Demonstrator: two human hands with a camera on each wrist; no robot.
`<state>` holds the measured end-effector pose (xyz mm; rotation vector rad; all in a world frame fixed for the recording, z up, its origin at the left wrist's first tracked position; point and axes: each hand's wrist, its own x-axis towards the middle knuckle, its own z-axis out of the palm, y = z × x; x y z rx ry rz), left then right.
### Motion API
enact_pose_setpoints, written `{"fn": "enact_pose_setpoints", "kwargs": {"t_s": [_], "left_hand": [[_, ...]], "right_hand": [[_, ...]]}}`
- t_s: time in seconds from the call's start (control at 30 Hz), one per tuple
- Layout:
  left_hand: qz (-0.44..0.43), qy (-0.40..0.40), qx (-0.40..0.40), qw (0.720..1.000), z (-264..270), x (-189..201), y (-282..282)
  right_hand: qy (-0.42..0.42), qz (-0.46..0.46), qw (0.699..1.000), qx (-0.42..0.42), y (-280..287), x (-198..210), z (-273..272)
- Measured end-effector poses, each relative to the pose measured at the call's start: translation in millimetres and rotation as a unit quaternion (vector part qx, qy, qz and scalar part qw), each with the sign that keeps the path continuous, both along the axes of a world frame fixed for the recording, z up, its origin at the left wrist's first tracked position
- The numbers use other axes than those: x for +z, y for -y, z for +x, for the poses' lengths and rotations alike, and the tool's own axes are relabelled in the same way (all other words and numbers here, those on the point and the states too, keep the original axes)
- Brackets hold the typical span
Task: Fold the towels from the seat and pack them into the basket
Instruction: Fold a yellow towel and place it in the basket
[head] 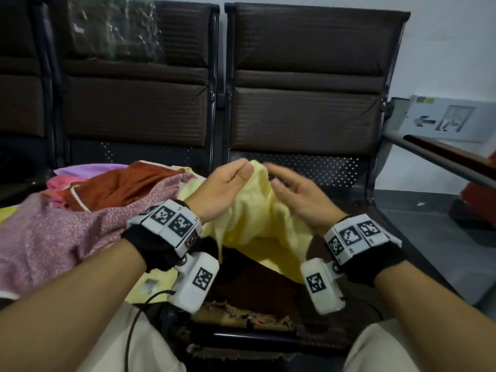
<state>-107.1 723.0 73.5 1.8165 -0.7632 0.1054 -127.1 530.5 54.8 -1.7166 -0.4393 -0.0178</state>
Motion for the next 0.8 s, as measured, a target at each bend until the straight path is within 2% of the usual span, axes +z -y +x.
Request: {"fn": "enact_pose_setpoints", "kwargs": {"t_s": [0.07, 0.13, 0.2, 0.27, 0.33, 0.4, 0.53, 0.67, 0.73, 0.8], "left_hand": [[0.005, -0.011, -0.007, 1.000, 0.2, -3.2, -1.2], [0.025, -0.037, 0.002, 0.999, 3.6, -8.6, -5.4], [0.059, -0.048, 0.020, 0.997, 8.5, -17.4, -13.8], [0.116, -0.017, 0.029, 0.993, 13.6, -28.6, -24.2], [0.193, 0.028, 0.047, 0.980, 18.1, -37.5, -34.5], [0.230, 0.049, 0.085, 0.968, 23.8, -43.2, -40.5], [0.309, 0.045, 0.139, 0.940, 36.9, -51.9, -46.7], [0.344, -0.016, 0.176, 0.922, 39.9, -55.3, -48.0], [0.317, -0.010, 0.188, 0.930, 38.4, -52.1, -38.9], [0.280, 0.003, 0.201, 0.939, 37.2, -46.6, -25.8]], "right_hand": [[0.015, -0.075, 0.996, 0.048, -5.4, -3.5, -6.0], [0.032, -0.121, 0.992, 0.029, -6.5, -5.0, -6.0], [0.041, -0.092, 0.994, -0.034, -3.1, -3.4, -2.8], [0.054, -0.016, 0.993, -0.106, 3.5, -1.0, 3.2], [0.060, 0.040, 0.982, -0.174, 10.2, 2.3, 8.8], [0.069, 0.071, 0.968, -0.232, 17.8, 2.4, 14.0], [0.050, 0.028, 0.938, -0.341, 32.9, -9.4, 23.8], [-0.052, -0.017, 0.949, -0.310, 29.5, -27.5, 21.4], [-0.060, -0.033, 0.958, -0.280, 21.4, -25.4, 17.3], [-0.077, -0.004, 0.973, -0.217, 11.8, -18.6, 11.7]]}}
